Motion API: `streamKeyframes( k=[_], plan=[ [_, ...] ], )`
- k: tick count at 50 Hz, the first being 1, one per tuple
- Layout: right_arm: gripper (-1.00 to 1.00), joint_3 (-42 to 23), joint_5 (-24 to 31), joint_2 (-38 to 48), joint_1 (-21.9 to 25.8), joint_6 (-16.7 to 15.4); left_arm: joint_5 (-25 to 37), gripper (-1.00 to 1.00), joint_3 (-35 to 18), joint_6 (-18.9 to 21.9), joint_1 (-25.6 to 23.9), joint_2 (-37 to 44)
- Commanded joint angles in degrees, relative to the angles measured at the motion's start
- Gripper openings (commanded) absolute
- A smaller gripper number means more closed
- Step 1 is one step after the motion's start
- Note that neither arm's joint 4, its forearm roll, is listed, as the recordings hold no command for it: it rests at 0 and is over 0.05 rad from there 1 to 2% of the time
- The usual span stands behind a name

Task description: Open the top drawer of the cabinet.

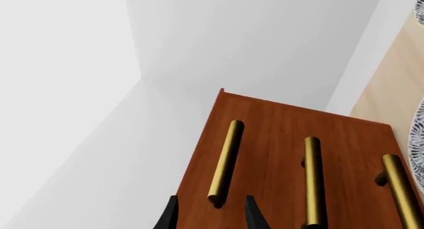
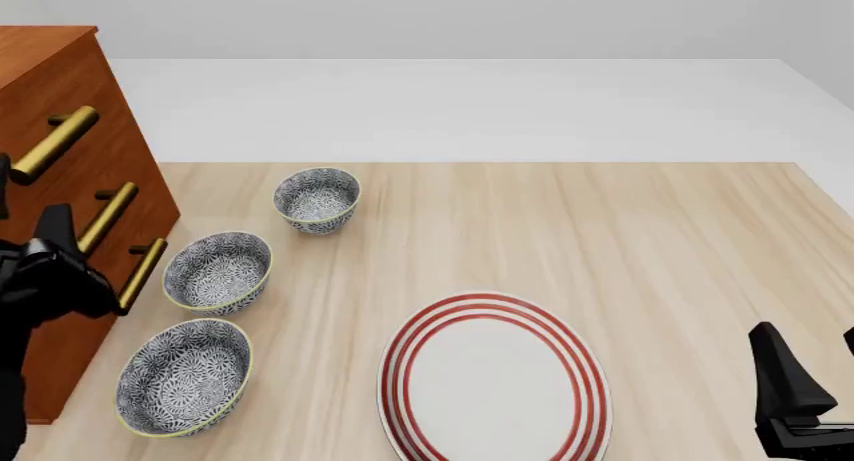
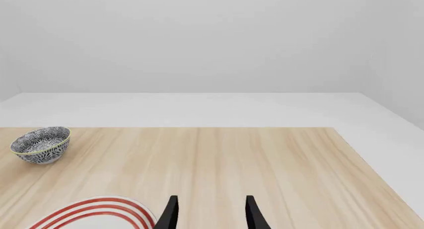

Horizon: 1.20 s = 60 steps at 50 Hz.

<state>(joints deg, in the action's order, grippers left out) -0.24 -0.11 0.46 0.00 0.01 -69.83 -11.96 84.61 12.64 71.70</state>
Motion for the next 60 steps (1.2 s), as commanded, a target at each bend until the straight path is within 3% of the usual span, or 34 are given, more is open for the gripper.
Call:
streamKeyframes(
  k=[1,60],
  plan=[
    [1.00,0.00,0.00,0.00,-0.01,0.00,0.00,1.00,-1.18,0.58,0.26,1.54],
    [1.00,0.00,0.00,-0.01,0.00,0.00,0.12,1.00,-5.45,0.31,1.95,6.23]
  ],
)
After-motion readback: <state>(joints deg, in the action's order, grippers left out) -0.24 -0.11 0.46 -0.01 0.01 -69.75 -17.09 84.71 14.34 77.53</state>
